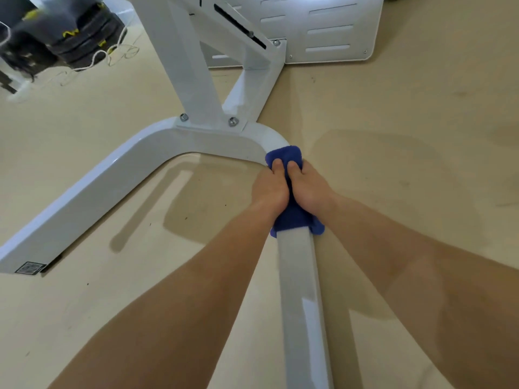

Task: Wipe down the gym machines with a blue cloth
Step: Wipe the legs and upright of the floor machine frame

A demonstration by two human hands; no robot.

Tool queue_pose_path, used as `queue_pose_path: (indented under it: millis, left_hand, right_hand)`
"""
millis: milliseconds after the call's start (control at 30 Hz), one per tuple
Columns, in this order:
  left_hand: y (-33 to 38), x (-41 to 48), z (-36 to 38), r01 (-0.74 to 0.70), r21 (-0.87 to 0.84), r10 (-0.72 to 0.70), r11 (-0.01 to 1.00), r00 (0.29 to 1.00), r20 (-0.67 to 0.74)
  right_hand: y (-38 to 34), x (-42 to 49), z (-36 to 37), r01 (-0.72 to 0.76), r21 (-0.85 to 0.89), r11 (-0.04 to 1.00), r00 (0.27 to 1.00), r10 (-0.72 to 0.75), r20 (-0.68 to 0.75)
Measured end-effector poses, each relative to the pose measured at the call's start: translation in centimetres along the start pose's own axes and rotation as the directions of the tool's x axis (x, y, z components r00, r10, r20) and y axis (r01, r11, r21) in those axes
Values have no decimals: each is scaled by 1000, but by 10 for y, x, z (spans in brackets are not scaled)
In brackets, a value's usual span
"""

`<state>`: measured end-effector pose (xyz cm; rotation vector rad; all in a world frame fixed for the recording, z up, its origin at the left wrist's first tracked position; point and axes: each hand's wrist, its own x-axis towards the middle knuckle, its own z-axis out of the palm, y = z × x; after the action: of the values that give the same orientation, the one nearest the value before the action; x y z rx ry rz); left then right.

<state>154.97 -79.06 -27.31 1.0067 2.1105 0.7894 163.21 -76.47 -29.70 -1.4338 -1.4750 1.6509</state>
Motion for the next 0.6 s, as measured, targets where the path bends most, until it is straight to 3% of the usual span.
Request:
queue_pose_path:
  millis: [200, 400, 600]
  left_hand:
    - [21, 22, 0, 51, -4, -52, 999, 998, -47]
    - [-12, -29, 1, -1, -64, 2, 998, 1000, 10]
    - [16, 27, 3, 80, -43, -82, 996, 996, -39]
  right_hand:
    - [-13, 33, -9, -16, -65, 998, 996, 21, 81]
    - [20, -25, -8, 41, 113, 993, 993, -53, 106]
    - [-4, 42, -12, 72, -55, 996, 991, -65, 120]
